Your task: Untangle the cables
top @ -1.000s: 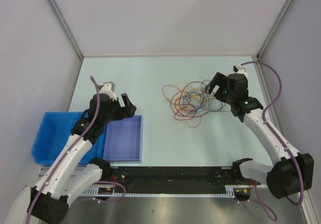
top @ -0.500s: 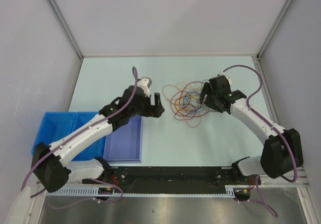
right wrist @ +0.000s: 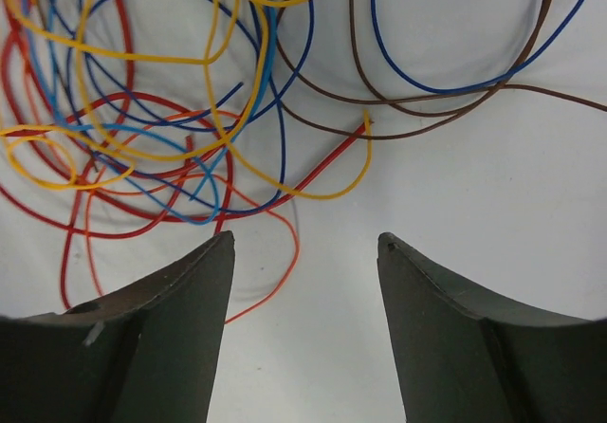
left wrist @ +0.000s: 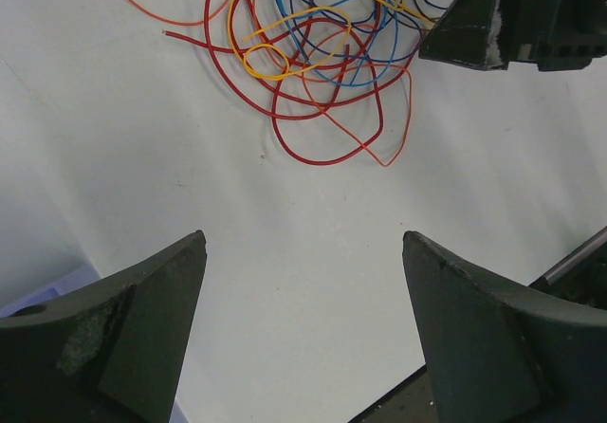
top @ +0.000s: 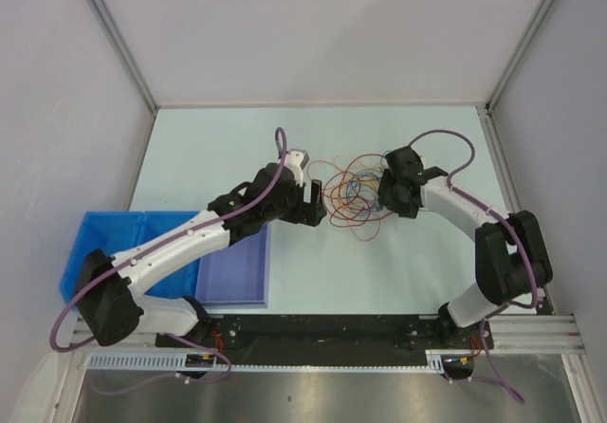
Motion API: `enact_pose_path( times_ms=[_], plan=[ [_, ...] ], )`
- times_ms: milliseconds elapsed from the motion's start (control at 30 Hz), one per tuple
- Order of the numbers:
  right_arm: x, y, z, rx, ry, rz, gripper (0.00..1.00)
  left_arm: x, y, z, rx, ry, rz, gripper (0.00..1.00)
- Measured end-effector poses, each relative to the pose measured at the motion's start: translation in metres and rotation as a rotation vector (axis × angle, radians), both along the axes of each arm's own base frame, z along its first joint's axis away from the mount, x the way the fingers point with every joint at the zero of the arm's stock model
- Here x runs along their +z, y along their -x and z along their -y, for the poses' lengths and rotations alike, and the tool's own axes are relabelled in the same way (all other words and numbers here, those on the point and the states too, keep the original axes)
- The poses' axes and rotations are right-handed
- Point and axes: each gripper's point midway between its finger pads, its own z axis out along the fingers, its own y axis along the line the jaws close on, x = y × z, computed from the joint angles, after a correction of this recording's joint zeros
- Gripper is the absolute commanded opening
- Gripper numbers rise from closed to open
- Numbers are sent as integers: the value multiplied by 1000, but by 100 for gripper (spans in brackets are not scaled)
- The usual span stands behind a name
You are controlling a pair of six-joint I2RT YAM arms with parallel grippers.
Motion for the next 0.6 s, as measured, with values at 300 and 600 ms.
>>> enact_pose_path(
  times_ms=[300,600],
  plan=[
    [-23,-10,3,38,24,-25,66,-1,0,0,0,-10,7,89],
    [-28,-27,4,66,30,-1,0,-3,-1,-4,11,-25,6,89]
  ],
)
